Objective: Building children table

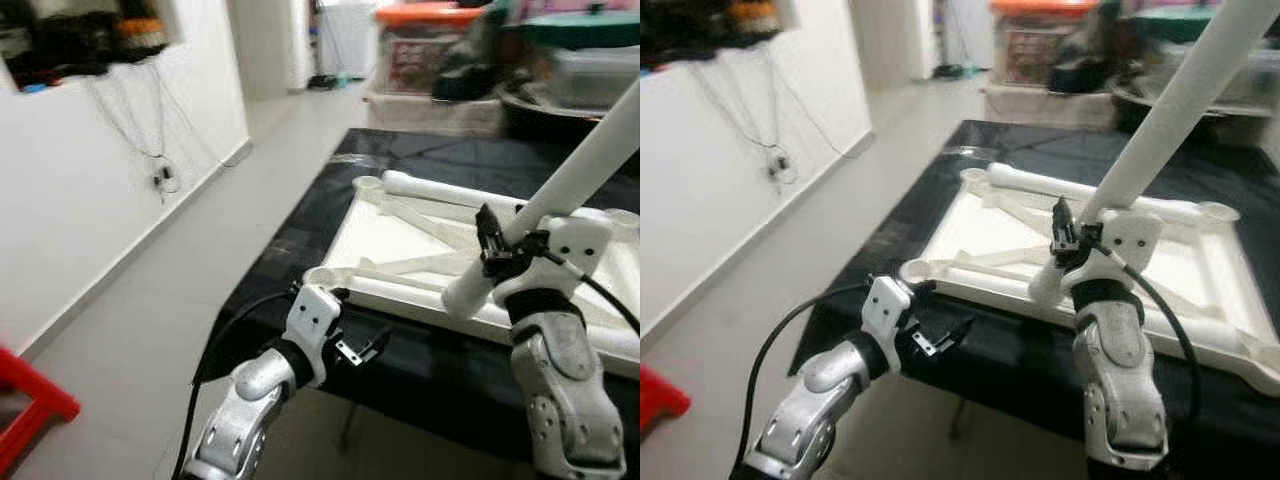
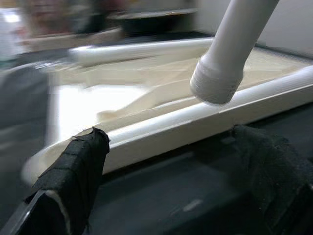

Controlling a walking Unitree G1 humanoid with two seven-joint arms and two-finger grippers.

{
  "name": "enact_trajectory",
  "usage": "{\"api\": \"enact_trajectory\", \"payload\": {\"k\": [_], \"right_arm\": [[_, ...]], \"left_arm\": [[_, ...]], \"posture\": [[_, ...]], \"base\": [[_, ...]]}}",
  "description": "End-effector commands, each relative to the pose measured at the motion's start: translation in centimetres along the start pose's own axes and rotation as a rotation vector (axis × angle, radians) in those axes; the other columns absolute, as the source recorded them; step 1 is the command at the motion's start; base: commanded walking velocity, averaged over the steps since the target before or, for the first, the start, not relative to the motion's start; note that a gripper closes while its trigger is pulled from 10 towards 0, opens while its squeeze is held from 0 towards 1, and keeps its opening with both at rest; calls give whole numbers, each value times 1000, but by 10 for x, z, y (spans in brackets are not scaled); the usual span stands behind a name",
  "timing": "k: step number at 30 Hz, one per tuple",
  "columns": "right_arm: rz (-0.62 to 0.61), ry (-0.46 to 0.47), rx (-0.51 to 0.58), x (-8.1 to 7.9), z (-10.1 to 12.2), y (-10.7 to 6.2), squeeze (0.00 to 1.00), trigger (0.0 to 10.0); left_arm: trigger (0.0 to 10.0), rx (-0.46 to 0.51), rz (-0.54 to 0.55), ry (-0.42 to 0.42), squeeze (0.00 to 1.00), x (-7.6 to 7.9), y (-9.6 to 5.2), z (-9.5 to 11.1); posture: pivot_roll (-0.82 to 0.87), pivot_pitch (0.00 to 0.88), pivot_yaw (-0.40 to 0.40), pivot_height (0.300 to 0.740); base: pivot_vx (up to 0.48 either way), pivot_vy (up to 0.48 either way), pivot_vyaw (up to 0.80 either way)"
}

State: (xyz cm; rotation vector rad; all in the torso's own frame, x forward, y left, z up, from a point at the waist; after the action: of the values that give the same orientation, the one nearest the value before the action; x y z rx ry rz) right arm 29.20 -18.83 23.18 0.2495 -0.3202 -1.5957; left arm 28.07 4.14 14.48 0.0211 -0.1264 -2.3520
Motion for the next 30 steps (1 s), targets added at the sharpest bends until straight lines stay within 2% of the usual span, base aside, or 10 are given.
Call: {"api": "enact_trajectory", "payload": {"k": [1,9,11,21,30], "right_arm": [[8,-10,27,-1,3,1,0,10000],[30,7,30,-12,4,3,0,10000],[33,16,28,-15,3,3,0,10000],[37,31,-2,-18,-5,-1,0,10000],[37,33,-7,-19,-6,-2,0,10000]], "left_arm": [[10000,9,16,8,0,-1,1,3],[10000,35,63,7,0,-5,5,10],[10000,60,113,15,0,-11,7,17],[10000,124,266,44,0,-31,9,30],[10000,121,268,59,0,-32,10,29]], "posture": [[35,0,-31,740],[37,0,-34,740],[34,0,-36,740],[30,0,-41,740],[30,0,-41,740]], "base": [[0,0,800],[0,0,800],[0,0,800],[78,0,0],[286,0,0]]}}
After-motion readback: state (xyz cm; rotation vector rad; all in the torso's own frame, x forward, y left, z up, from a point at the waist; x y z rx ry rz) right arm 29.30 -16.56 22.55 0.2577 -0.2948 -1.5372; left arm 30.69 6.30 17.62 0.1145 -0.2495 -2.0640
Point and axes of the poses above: a point about 5 cm out from each wrist's last joint towards the gripper, its own y axis pointing out of the wrist towards the gripper, its own z axis along the axis of the wrist's last joint, x = y × z, the point moved 1 cm from there along y, pointing out of the wrist towards the gripper, and after that the axes turned 5 degrees about -y, right-handed, at the moved point
